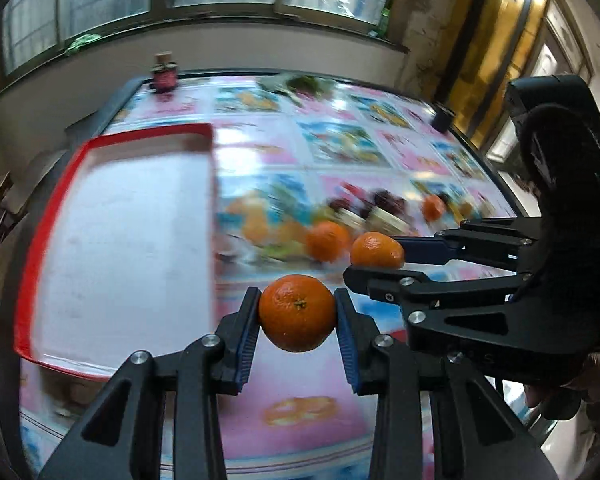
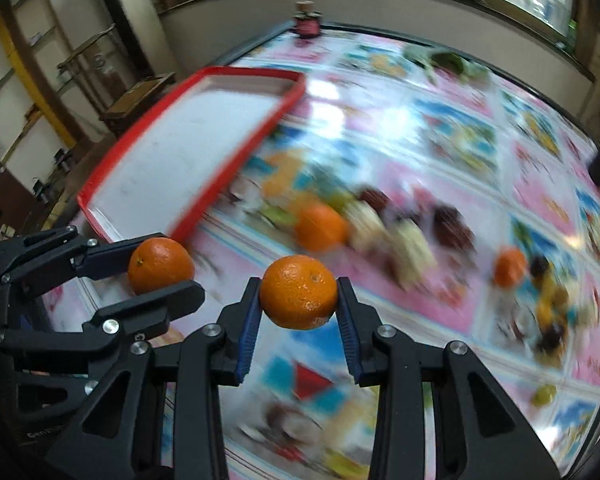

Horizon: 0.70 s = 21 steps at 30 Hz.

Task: Organize fruits
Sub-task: 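Carry both oranges into the red tray and open both grippers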

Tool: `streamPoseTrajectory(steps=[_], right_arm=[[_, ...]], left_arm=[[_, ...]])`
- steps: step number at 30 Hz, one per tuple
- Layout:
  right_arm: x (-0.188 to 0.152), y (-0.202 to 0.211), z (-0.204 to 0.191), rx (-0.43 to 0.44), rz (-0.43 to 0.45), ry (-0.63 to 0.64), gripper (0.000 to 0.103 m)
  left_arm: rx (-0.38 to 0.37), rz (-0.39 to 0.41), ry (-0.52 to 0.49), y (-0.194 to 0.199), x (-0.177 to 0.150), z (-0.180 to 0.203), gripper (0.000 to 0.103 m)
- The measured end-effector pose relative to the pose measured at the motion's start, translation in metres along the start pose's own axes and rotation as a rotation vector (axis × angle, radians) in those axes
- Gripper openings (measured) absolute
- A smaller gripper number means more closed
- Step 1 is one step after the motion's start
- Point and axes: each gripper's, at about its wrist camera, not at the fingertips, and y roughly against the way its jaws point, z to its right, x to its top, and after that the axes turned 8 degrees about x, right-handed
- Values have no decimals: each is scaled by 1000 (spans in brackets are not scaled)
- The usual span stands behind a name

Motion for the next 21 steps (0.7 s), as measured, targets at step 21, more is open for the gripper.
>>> streamPoseTrajectory(steps=[21], right_arm=[[185, -145, -25, 18, 1, -24, 39]], left_arm=[[225, -64, 170, -119, 112, -171, 36]])
